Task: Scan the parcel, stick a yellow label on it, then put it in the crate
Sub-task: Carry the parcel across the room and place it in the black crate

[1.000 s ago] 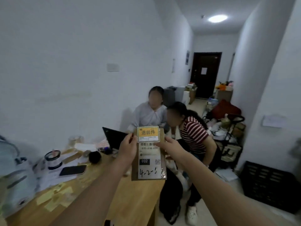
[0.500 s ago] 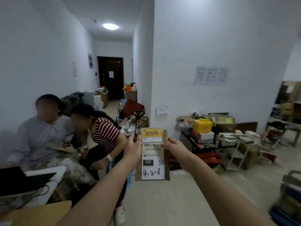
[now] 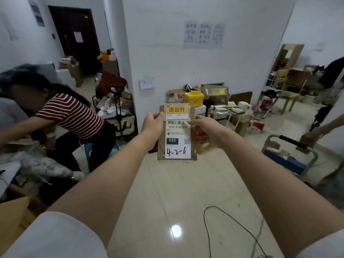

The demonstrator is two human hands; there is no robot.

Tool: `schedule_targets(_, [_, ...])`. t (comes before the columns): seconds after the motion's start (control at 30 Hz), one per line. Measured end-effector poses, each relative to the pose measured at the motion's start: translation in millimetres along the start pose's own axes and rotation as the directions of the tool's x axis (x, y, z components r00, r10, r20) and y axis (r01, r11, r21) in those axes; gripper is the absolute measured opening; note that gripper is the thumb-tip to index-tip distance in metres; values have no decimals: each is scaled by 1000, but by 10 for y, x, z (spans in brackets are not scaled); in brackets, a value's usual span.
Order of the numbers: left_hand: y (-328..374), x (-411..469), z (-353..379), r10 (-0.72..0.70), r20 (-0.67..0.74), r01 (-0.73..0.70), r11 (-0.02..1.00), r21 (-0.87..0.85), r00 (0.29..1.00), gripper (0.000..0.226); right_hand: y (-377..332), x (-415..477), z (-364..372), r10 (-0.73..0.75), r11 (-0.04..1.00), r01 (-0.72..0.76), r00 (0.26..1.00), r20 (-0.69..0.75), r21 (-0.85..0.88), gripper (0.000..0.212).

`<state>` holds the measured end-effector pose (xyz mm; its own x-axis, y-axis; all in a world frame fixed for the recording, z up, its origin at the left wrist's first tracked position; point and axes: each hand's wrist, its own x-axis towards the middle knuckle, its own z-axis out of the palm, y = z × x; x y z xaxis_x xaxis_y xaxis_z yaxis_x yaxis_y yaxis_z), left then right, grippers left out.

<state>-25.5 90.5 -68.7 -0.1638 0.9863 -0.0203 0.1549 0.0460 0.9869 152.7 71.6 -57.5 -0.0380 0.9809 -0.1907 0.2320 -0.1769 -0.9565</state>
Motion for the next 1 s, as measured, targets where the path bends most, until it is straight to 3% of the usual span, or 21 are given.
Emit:
schedule_targets(0.33, [0,728,265,-55,-22,53,997,-61,998,26,-53,793,-117,2,999,-1,1000,-23,32,50])
schedule_targets(0.43, [-20,1132,315,-54,-27,53,997,-55,998,21,-149,1166,-74,5,998,-4,1000,-12,63,41])
schedule_targets(0.6, [153,2139,273,8,-18,-9,997,-72,1000,36,-562,2058,101,4,993,0,999,-32,115,26])
schedule_targets(0.7, [305,2830,211,24,-10,-25,998,-64,1000,40,-866,2604,179,15,992,-10,999,-42,129,37])
schedule_targets(0.83, [423,3511,181,78,14,-77,995,-56,997,41,-916,3637,175,16,992,-12,999,-31,124,85])
schedule_targets(0.87, [424,3651,182,76,19,-75,995,-59,997,40,-860,3953,162,16,992,-12,1000,-27,126,88])
schedule_targets(1.0, [324,4191,160,5,37,-3,998,-59,999,36,-1116,4244,381,46,991,-43,999,-18,125,65])
